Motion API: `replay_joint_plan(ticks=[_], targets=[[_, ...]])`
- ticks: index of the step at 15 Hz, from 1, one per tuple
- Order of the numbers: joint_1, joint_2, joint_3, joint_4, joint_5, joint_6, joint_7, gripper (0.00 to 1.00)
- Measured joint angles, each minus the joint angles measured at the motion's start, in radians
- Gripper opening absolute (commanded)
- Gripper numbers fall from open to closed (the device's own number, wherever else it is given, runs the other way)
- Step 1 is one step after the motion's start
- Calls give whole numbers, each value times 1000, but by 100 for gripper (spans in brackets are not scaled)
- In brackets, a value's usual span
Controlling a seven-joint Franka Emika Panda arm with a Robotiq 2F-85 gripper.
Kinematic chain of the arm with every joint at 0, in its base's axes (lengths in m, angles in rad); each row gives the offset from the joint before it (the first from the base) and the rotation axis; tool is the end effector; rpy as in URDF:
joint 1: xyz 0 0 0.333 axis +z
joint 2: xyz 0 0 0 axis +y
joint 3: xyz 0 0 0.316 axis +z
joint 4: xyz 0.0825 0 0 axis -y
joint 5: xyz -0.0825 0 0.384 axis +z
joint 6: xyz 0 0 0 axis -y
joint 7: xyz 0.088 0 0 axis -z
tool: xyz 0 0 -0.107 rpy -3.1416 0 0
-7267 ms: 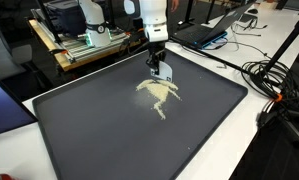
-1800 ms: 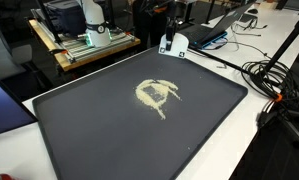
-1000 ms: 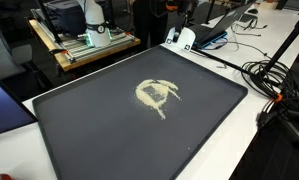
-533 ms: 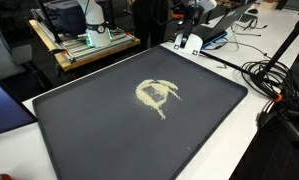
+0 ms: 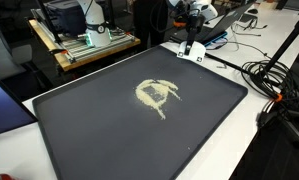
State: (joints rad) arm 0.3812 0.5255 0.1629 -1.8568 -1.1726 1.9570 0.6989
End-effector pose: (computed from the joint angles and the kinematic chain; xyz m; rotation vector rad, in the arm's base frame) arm 0.5637 0.2633 0.2362 2.1298 0.6030 0.2775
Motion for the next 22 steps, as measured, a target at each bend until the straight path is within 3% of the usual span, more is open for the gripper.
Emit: replay_joint_plan(ticks=[5,12,22], targets=[[-29,-29,2,-59,-2,161,-37,1],[-93,-149,1,-249,-8,334,-75,1],[-146,-359,-2,-467,-111,442,-85,1]])
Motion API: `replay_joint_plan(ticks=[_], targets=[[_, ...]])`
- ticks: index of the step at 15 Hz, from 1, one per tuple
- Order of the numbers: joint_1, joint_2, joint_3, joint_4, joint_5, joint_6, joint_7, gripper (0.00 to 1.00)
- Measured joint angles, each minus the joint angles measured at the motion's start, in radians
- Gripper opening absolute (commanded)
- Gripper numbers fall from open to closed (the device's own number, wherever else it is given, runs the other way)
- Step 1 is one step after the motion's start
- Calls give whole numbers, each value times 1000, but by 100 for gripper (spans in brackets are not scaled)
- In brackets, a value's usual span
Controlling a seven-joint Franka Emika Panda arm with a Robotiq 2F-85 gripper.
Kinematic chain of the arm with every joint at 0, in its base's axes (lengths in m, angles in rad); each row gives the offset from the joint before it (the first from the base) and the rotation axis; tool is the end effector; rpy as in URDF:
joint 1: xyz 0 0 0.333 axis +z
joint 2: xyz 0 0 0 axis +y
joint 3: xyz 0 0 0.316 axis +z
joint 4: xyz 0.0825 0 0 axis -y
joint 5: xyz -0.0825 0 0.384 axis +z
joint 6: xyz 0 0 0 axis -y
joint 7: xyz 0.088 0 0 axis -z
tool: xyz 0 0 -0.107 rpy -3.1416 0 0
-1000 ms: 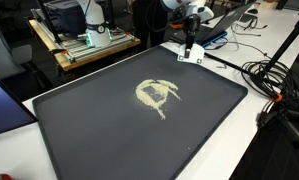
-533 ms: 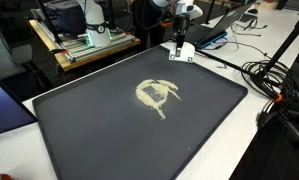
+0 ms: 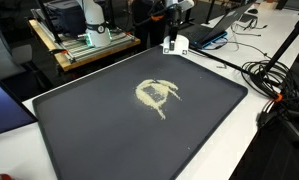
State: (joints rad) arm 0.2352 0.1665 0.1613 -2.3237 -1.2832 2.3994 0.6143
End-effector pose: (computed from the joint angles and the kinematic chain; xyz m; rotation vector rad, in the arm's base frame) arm 0.4771 0.1927 0.2652 2.2131 0.9566 0.4029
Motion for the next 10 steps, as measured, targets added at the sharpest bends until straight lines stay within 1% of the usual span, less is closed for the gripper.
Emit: replay_joint_plan(ticks=[6,10], targets=[[-59,-92,-17,-94,-98,110,-47,1],[-85,-130,-28,-137,-134,138,-116,1]])
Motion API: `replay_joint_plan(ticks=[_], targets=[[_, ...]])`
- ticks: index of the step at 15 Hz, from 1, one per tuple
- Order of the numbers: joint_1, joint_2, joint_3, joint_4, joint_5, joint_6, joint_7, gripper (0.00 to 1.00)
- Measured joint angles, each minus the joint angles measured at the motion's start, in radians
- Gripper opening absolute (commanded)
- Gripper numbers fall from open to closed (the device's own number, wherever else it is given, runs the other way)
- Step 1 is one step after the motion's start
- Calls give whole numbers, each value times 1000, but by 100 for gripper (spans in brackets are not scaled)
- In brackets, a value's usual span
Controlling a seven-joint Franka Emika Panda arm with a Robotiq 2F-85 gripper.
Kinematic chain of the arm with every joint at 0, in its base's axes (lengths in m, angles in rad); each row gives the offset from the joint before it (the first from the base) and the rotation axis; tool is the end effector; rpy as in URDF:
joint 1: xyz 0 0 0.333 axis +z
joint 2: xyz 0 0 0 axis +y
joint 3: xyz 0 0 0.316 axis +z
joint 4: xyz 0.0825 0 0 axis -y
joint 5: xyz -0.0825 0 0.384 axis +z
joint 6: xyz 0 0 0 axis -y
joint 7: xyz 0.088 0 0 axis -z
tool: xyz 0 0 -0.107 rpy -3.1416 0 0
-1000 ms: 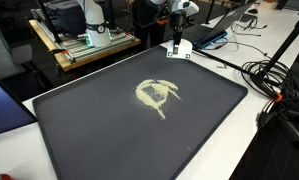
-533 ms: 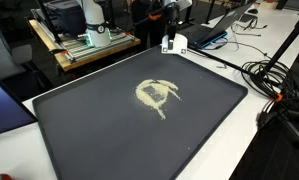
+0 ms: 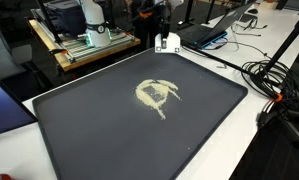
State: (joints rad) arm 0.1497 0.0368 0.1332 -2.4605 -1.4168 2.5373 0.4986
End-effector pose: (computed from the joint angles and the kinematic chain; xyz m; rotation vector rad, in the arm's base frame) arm 0.4529 0.1438 0.2792 2.1113 1.1506 0.4144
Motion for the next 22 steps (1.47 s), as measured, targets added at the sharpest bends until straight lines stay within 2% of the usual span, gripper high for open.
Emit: replay_joint_plan(ticks=[8,14,17,22], targets=[[-26,-96,-31,-94,-2,43,-115,1],[-75,-145,-101,-120,36,138,-146,1],[-99,-151,-132,-126,178,177,-229,1],[-108,-151,-158,-130,572,213,-437,1]])
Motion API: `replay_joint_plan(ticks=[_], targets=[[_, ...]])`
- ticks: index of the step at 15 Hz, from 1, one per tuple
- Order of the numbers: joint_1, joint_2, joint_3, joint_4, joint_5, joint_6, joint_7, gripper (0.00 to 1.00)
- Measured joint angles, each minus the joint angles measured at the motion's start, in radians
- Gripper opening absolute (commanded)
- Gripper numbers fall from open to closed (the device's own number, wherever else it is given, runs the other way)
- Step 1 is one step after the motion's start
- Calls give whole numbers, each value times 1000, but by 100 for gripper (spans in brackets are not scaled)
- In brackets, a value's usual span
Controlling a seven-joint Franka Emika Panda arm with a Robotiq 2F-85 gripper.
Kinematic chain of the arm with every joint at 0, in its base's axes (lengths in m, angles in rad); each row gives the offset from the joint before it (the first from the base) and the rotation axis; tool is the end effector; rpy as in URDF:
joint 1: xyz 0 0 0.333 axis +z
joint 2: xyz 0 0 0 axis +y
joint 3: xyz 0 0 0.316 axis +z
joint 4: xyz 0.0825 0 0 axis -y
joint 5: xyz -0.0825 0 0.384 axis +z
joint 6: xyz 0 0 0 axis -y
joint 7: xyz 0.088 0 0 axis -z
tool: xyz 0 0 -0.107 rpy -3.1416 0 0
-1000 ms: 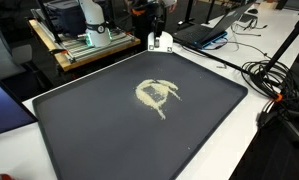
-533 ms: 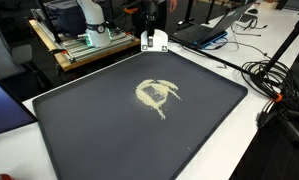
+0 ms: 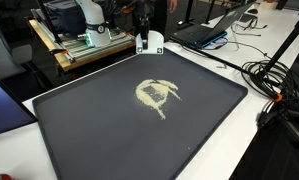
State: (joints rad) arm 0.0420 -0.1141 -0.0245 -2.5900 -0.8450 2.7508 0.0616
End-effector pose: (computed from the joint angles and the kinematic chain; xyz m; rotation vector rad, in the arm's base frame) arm 0.4504 0.0384 0.3178 2.5471 0.9336 0.3731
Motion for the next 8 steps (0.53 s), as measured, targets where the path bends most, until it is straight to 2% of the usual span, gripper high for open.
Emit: replay_joint_plan(ticks=[5,8], targets=[[4,-23,0,2,387,-3,-205,1],[4,-49,-1,7,559,-6,-276,4]])
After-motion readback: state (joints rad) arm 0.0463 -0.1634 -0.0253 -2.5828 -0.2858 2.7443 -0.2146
